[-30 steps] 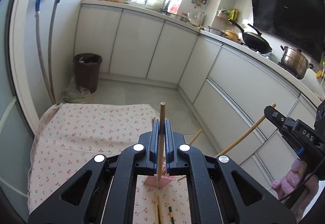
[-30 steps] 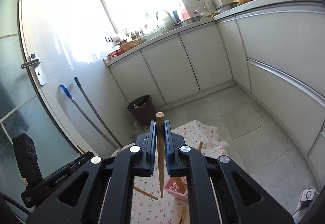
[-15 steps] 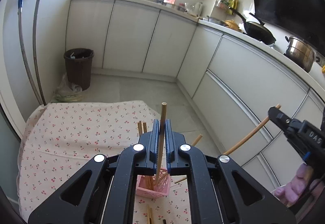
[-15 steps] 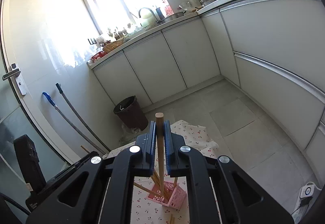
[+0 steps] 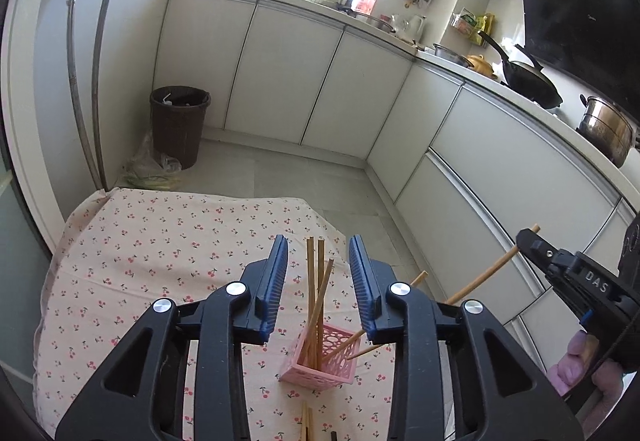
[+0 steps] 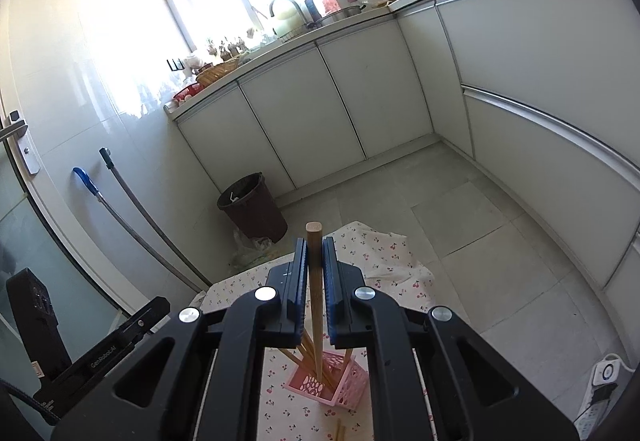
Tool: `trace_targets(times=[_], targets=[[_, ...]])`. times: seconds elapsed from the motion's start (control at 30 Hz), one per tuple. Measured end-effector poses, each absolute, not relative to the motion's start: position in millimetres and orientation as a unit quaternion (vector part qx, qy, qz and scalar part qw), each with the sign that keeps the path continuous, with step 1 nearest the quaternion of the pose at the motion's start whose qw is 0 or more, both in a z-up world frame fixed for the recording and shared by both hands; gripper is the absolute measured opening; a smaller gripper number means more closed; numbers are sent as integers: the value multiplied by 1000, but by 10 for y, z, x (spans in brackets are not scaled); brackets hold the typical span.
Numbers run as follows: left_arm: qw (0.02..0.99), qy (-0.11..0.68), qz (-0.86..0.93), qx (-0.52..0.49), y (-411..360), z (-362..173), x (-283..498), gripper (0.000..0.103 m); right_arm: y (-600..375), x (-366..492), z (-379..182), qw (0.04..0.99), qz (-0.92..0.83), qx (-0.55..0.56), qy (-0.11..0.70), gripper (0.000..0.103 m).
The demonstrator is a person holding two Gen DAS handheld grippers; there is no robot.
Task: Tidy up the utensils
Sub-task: 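Open both tools to drop the chopsticks into the pink basket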
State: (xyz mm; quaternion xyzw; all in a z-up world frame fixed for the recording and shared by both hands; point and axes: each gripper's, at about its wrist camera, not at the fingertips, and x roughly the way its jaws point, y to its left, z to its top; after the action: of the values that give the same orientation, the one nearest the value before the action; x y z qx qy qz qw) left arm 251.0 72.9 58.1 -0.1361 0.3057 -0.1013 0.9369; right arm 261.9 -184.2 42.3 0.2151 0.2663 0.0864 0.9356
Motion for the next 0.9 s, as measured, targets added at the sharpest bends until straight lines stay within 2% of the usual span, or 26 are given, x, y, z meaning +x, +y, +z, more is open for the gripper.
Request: trace_targets(times=[0.3, 0.4, 0.57, 0.83, 0.87, 0.9], targets=[[926, 342, -108, -116, 611, 376, 2583, 35, -1576, 2876, 6, 919, 104, 198, 326, 14], [928, 341, -112, -103, 535, 355, 2547, 37, -1485, 2814, 15, 926, 101, 172, 319, 14], [932, 335, -113, -84, 434, 348, 2484, 44, -1443, 2713, 25, 934, 95, 150, 312, 14], [926, 360, -95, -57, 380, 177, 2446, 59, -1445, 2584, -220, 927, 82, 122, 345, 14], [924, 367, -92, -54, 377, 139, 2444, 63, -1433, 2578, -246, 926, 81, 116, 350, 16], [922, 373, -90, -53, 377, 96, 2440, 64, -1418, 2560, -279, 925, 82, 110, 355, 25]])
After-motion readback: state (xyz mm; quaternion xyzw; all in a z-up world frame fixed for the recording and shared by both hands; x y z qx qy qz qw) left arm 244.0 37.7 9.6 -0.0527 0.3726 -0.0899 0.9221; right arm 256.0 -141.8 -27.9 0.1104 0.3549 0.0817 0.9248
